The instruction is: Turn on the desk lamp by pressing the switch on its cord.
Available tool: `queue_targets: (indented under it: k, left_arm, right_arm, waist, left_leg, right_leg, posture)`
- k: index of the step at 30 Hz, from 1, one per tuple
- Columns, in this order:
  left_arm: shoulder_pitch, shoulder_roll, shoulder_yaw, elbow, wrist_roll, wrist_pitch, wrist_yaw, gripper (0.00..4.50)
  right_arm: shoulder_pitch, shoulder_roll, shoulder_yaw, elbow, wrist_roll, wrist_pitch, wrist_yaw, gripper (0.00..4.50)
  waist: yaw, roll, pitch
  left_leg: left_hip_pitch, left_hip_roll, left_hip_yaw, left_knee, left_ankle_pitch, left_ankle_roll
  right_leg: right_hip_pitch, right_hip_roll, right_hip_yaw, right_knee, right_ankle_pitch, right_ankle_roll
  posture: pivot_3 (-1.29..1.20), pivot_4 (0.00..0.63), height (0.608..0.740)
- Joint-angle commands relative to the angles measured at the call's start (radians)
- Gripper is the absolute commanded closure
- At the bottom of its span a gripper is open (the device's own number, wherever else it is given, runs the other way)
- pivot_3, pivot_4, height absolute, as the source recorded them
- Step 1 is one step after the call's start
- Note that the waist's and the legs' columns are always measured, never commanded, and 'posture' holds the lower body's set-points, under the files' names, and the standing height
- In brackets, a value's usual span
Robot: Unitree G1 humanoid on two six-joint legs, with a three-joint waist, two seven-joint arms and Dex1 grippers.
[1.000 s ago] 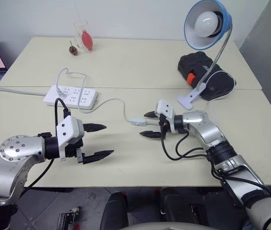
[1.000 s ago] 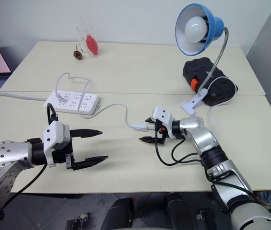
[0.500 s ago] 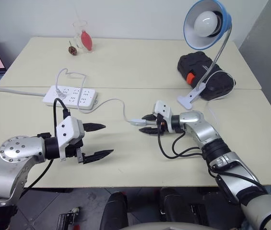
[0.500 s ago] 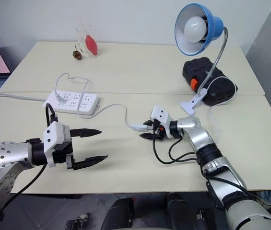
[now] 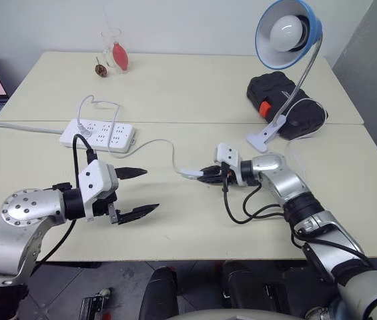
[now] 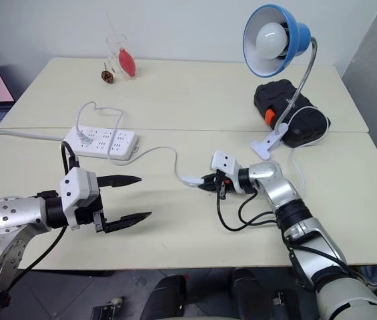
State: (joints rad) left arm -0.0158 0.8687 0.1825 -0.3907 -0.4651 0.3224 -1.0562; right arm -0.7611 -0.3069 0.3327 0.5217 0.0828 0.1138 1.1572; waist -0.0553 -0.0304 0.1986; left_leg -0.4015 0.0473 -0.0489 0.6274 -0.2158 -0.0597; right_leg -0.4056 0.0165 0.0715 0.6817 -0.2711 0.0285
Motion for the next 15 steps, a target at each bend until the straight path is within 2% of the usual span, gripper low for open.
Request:
queue_targets:
  k: [1,8,15]
  left_arm:
    - [-0.035,-0.008,0.011,-0.027,-0.044,0.023,0.008,0.0]
    - [-0.097,-0.032,-0.013,-0.056,-0.142,0.122,0.015,0.0]
    - [-0.16,-0.056,-0.075,-0.055,-0.163,0.164,0.01,0.0]
  right_arm:
    - [0.002,-0.045,-0.047,-0.184,0.098,0.131,0.086,4.15]
    - [0.037,-0.122,-0.048,-0.427,0.203,0.35,0.152,4.15]
    - [0.051,-0.142,-0.035,-0.529,0.237,0.437,0.149,4.15]
  waist:
    - [0.0,0.0,0.0]
    - [0.0,0.0,0.0]
    - [-0.001,0.001,0.0]
  left_leg:
    - [0.0,0.0,0.0,0.0,0.0,0.0]
    - [0.0,0.0,-0.001,0.0,0.0,0.0]
    - [0.0,0.0,-0.001,0.0,0.0,0.0]
  right_leg:
    - [0.0,0.0,0.0,0.0,0.0,0.0]
    - [0.0,0.0,0.0,0.0,0.0,0.0]
    - [0.0,0.0,-0.001,0.0,0.0,0.0]
  posture:
    - [0.0,0.15,0.74]
    - [0.0,0.15,0.74]
    - [0.0,0.15,0.74]
